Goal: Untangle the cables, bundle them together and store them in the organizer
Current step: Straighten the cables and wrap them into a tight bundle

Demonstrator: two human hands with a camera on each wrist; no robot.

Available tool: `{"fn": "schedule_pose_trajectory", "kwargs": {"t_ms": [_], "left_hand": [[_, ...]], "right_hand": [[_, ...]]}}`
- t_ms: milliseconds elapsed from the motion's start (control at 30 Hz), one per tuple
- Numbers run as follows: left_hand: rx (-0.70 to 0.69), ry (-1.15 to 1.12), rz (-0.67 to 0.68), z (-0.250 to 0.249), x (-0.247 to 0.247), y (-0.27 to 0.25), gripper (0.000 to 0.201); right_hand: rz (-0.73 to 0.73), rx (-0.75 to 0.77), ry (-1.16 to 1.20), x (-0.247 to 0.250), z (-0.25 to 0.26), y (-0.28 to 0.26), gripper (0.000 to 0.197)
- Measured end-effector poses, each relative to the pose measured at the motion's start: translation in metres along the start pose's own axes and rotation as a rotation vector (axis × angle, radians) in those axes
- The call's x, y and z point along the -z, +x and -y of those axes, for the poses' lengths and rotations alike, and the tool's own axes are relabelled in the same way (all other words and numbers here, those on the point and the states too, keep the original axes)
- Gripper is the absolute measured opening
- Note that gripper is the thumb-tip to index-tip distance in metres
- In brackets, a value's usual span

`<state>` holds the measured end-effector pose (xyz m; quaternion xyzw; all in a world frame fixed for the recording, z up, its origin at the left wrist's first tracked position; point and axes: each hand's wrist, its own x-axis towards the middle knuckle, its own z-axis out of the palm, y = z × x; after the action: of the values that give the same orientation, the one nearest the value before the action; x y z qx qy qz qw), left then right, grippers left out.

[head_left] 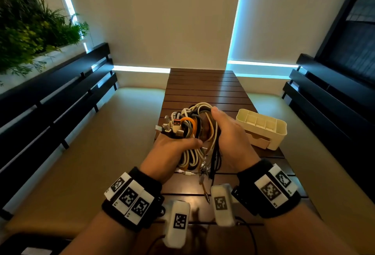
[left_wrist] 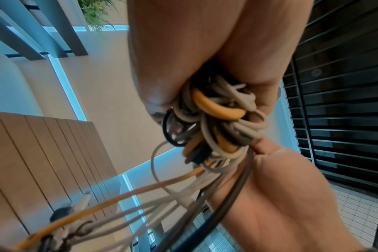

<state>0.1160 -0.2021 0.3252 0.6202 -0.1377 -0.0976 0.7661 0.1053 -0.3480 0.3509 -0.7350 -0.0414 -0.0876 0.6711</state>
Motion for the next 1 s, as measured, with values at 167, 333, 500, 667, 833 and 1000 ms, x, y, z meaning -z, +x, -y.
{"fn": "schedule_pose_trajectory", "kwargs": {"t_ms": [167, 333, 500, 667, 833, 1000], "left_hand": [[0.022, -0.098, 0.001, -0.005, -0.006, -0.001, 0.042], [-0.005, -0.089, 0.044, -0.010, -0.008, -0.003, 0.050], [-0.046, -0.070, 0.050, -0.013, -0.010, 0.002, 0.039], [-0.049, -0.193, 0.017, -0.010, -0.013, 0.004, 0.045], [-0.040, -0.194, 0.020, -0.009, -0.014, 0.004, 0.029], [-0.046, -0.225, -0.035, -0.006, -0.010, 0.005, 0.040]], "right_hand": [[0.009, 0.011, -0.039, 0.001, 0.002, -0.002, 0.045], [0.038, 0.031, -0.194, 0.004, 0.004, 0.002, 0.026], [0.158, 0.155, -0.512, 0.006, 0.005, -0.002, 0.034], [0.208, 0.164, -0.530, 0.005, 0.006, -0.002, 0.037], [0.124, 0.109, -0.622, 0.003, -0.014, 0.008, 0.049], [0.155, 0.025, -0.610, -0.001, -0.009, 0.003, 0.045]]}}
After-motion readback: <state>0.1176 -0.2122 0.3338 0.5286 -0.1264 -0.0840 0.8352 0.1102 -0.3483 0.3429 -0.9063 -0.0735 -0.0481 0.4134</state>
